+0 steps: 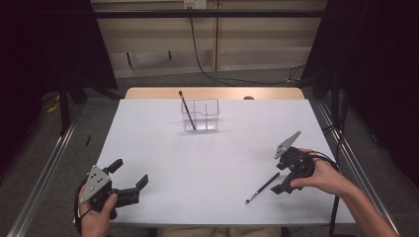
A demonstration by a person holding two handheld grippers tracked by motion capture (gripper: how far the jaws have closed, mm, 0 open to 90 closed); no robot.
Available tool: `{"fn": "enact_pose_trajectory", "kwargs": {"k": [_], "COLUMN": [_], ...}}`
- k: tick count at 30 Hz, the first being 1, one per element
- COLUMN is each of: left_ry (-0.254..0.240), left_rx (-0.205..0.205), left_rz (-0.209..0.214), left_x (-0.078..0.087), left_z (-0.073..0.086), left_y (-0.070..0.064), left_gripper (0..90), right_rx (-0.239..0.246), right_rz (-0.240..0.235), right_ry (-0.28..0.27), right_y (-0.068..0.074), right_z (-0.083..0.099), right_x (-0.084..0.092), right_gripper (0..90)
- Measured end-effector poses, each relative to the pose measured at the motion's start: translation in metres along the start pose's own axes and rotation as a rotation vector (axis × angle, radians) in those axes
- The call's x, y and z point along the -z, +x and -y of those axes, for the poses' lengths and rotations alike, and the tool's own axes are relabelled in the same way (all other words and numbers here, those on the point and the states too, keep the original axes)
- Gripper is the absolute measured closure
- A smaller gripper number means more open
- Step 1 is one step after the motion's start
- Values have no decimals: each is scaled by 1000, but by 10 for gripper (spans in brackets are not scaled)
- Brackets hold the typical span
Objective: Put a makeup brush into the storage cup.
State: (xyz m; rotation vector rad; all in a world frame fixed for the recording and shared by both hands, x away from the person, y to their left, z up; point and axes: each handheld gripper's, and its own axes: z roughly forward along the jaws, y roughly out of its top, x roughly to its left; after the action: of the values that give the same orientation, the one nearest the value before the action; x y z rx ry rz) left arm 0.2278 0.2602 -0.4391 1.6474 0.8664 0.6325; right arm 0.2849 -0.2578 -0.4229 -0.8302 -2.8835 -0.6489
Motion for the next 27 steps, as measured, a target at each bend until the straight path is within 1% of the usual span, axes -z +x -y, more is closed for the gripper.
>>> {"fn": "enact_pose_trajectory", "kwargs": {"k": [1, 3, 5, 7, 8, 9, 11, 12, 13, 14, 15, 17, 18, 19, 20, 21, 22, 23, 24, 25, 26, 27], "left_ry": [-1, -1, -1, 0, 1, 2, 3, 4, 4, 5, 6, 5, 7, 7, 6, 8, 10, 10, 10, 9, 8, 7], "left_rx": [0, 0, -1, -2, -2, -2, -5, -5, -4, -5, -4, -3, -4, -4, -1, -6, -9, -9, -9, -10, -4, -4], "left_rz": [2, 2, 3, 3, 3, 3, 6, 7, 6, 6, 6, 8, 8, 11, 13, 12, 13, 15, 13, 14, 13, 10], "left_x": [0, 0, 0, 1, 1, 1, 0, 0, 0, 0, 0, 0, 0, 0, -1, -1, -1, -1, 0, 0, 0, 0], "left_z": [0, 0, 0, 0, 0, 0, 0, 0, 0, 0, 0, 0, 0, 0, 0, 1, 1, 1, 1, 1, 1, 1], "left_y": [0, 0, 0, 0, 0, 0, -1, -1, -1, -1, -1, -2, -2, -2, -2, -2, -2, -2, -2, -2, -2, -2], "left_gripper": [17, 17, 17, 17, 17, 17, 17, 17, 17, 17, 17, 17, 17, 17, 17, 17, 17, 17, 17, 17, 17, 17], "right_rx": [30, 64, 85, 119, 131, 130, 137, 151, 152, 161, 155, 161, 160, 156, 158, 170, 177, 173, 181, 190, 204, 206], "right_rz": [0, 7, 3, -15, -13, -9, -17, -20, -19, -12, -6, -10, -20, -22, -18, -20, -11, -10, -11, -6, 10, 14], "right_ry": [15, 31, 50, 59, 71, 84, 100, 107, 123, 124, 134, 152, 162, 187, 189, 189, 198, 204, 200, 198, 200, 208], "right_y": [0, 2, 3, 3, 2, 2, -1, -3, -4, -6, -8, -12, -14, -15, -17, -19, -20, -20, -21, -21, -21, -21], "right_z": [-1, -4, -7, -10, -12, -13, -15, -15, -14, -15, -15, -16, -16, -17, -19, -20, -22, -23, -24, -24, -24, -25], "right_x": [-1, -1, 0, 2, 2, 3, 2, 0, -1, -3, -5, -8, -10, -11, -13, -14, -15, -15, -17, -17, -19, -20], "right_gripper": [69, 70, 63, 91, 90, 96, 157, 175, 187, 197, 208, 263, 302, 321, 327, 349, 354, 355, 368, 376, 384, 391]}}
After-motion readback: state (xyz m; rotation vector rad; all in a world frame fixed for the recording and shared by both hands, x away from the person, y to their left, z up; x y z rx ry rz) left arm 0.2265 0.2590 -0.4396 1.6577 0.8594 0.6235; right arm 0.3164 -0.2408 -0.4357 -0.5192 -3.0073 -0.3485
